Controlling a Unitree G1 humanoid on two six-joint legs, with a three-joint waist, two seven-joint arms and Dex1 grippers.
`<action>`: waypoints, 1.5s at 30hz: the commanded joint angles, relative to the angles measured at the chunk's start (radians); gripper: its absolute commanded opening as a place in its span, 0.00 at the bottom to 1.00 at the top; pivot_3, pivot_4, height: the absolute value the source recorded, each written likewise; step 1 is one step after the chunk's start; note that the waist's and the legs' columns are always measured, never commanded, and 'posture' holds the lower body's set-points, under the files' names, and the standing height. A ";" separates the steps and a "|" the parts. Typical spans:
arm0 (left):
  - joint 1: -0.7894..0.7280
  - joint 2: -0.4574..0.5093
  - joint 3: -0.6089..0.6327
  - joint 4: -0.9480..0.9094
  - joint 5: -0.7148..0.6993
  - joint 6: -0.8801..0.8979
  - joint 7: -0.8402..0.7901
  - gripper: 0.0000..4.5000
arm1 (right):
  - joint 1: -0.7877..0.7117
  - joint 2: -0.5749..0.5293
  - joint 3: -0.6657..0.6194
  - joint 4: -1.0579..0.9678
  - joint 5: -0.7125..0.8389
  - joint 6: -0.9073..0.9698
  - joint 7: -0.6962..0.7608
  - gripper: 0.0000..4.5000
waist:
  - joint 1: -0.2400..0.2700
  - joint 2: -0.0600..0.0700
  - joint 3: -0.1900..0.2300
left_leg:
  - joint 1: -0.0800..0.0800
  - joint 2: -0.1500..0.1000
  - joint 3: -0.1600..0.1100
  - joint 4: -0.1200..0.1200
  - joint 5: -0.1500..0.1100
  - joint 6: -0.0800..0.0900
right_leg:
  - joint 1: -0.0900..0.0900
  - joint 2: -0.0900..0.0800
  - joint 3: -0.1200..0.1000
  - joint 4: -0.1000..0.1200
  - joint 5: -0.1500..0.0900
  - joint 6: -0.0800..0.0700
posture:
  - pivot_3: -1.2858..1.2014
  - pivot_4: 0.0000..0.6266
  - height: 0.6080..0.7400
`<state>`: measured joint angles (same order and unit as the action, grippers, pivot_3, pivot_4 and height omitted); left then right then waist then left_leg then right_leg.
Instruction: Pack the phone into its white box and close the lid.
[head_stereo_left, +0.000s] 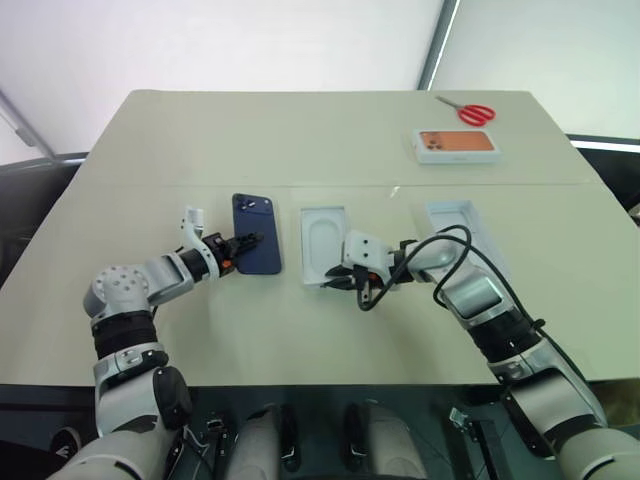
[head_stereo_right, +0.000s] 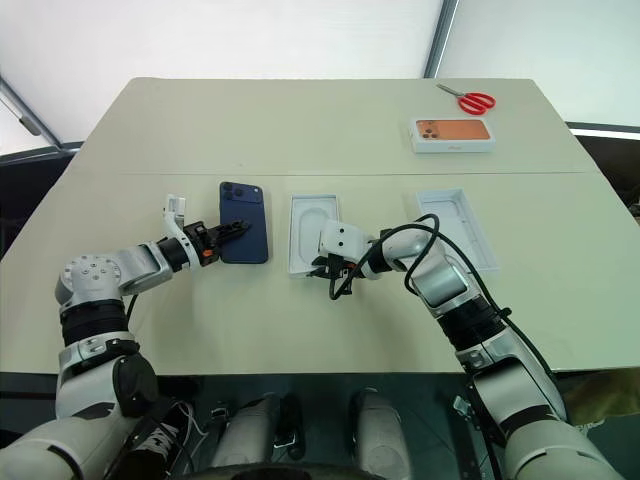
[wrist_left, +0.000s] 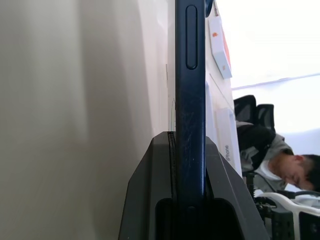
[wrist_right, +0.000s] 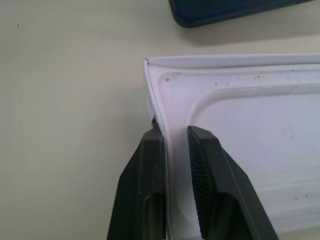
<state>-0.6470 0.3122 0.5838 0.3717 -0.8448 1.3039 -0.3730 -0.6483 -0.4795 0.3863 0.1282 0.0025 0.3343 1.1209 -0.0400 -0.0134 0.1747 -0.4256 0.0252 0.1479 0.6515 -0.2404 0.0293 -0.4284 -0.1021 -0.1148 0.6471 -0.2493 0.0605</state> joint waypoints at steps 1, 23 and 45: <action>-0.058 -0.003 0.051 -0.025 -0.069 0.017 0.023 0.00 | 0.003 -0.007 0.007 -0.021 -0.001 -0.007 0.012 0.12 | 0.001 0.000 0.000 | 0.000 0.000 0.000 0.000 0.000 0.000 | 0.000 0.000 0.000 0.000 0.000 0.000 | 0.52 0.24 0.99; -0.166 -0.171 0.054 -0.092 -0.193 0.059 0.216 0.00 | 0.107 -0.040 -0.052 -0.307 0.087 0.285 -0.069 0.80 | 0.028 -0.005 0.003 | 0.000 0.000 0.000 0.002 0.001 0.003 | 0.001 0.001 0.000 0.000 0.000 0.000 | 0.52 0.24 0.99; -0.074 -0.328 -0.129 -0.082 -0.118 0.016 0.260 0.23 | -0.009 -0.248 -0.253 0.024 0.124 0.064 -0.029 1.00 | 0.027 -0.009 0.007 | -0.001 0.001 0.000 0.004 0.001 0.005 | 0.001 0.003 -0.001 -0.001 0.000 0.000 | 0.52 0.24 0.99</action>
<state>-0.7121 -0.0070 0.4617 0.3140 -0.9516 1.3190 -0.1153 -0.6340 -0.7320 0.1390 0.1772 0.1260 0.4187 1.0970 -0.0132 -0.0224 0.1813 -0.4268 0.0267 0.1477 0.6551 -0.2393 0.0342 -0.4270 -0.0994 -0.1155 0.6464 -0.2493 0.0606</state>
